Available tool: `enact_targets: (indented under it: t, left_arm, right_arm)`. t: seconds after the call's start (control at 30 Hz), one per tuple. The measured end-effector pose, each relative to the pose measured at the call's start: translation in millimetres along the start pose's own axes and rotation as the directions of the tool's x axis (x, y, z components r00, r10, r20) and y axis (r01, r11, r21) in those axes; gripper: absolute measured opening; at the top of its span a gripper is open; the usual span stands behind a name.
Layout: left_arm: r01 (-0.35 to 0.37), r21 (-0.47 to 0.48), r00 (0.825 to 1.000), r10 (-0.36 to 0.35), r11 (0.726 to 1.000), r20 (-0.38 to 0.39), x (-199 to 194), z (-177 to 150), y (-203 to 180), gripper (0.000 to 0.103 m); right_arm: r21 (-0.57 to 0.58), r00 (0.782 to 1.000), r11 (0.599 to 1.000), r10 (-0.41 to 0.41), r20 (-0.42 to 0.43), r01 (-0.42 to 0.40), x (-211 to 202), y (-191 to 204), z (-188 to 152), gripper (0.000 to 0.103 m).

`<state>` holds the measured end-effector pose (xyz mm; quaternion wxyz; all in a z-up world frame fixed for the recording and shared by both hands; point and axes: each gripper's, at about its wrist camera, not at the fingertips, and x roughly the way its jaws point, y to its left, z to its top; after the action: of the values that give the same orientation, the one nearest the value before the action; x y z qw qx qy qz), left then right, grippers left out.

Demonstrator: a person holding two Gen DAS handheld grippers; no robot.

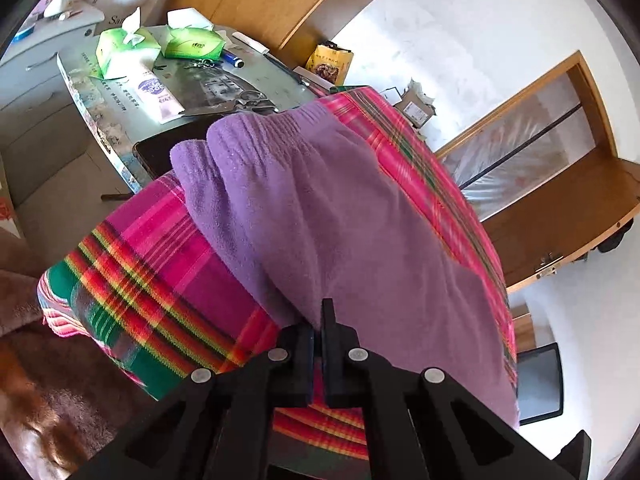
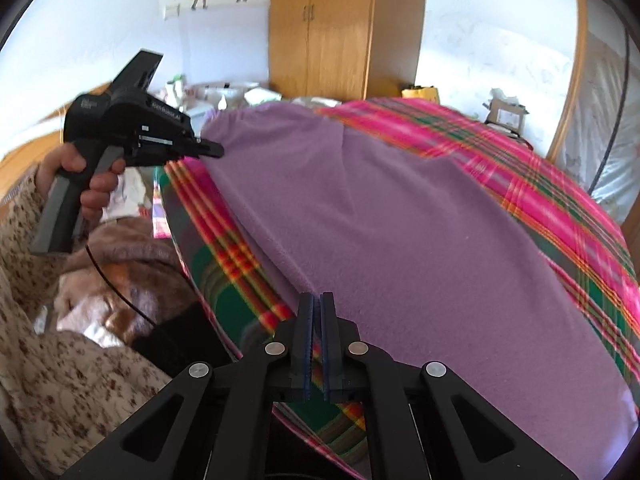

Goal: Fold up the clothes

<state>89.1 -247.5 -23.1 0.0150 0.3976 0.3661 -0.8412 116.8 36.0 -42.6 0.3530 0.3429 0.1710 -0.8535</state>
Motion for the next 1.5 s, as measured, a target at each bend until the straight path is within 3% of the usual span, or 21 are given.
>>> enact_targets:
  t: [0.3,0.4,0.5,0.73,0.87,1.0,1.07,1.27,1.5]
  left_arm:
    - [-0.036,0.024,0.999,0.037,0.999,-0.037,4,1,-2,0.006]
    - [-0.061,0.026,0.998,0.06,0.998,0.007,-12,4,3,0.006]
    - [-0.073,0.007,0.996,0.072,0.997,0.053,-26,12,8,0.006]
    - [-0.15,-0.022,0.98,0.152,0.988,0.131,-46,34,8,0.006]
    - [-0.165,0.03,0.978,0.16,0.986,0.136,-39,59,-8,0.006]
    - [-0.14,0.049,0.99,0.138,0.989,0.041,-15,82,-25,0.009]
    - [-0.168,0.07,0.986,0.166,0.983,0.027,-4,92,-33,0.017]
    - [-0.243,0.087,0.969,0.245,0.966,-0.012,21,113,-42,0.019]
    - [-0.286,0.019,0.956,0.286,0.958,-0.065,42,123,-32,0.019]
  right_arm:
    - [-0.015,0.999,1.0,-0.001,-0.05,0.0,10,-3,-2,0.005]
    - [-0.031,0.999,0.999,0.006,-0.041,-0.008,4,-6,3,0.007]
    - [0.018,1.0,1.0,-0.001,0.022,0.001,-9,-22,13,0.011]
    - [0.235,0.986,0.959,0.139,0.097,-0.158,-23,-77,32,0.011]
    - [0.226,0.998,0.974,0.02,0.051,-0.031,-13,-92,45,0.012]
    - [0.271,0.999,0.962,0.003,0.054,-0.018,0,-120,62,0.018]
    - [0.287,0.999,0.958,-0.006,0.042,-0.006,9,-132,71,0.024]
    - [0.331,1.0,0.943,0.023,-0.002,-0.021,37,-166,90,0.031]
    - [0.356,0.99,0.927,0.136,-0.019,-0.121,69,-184,103,0.031]
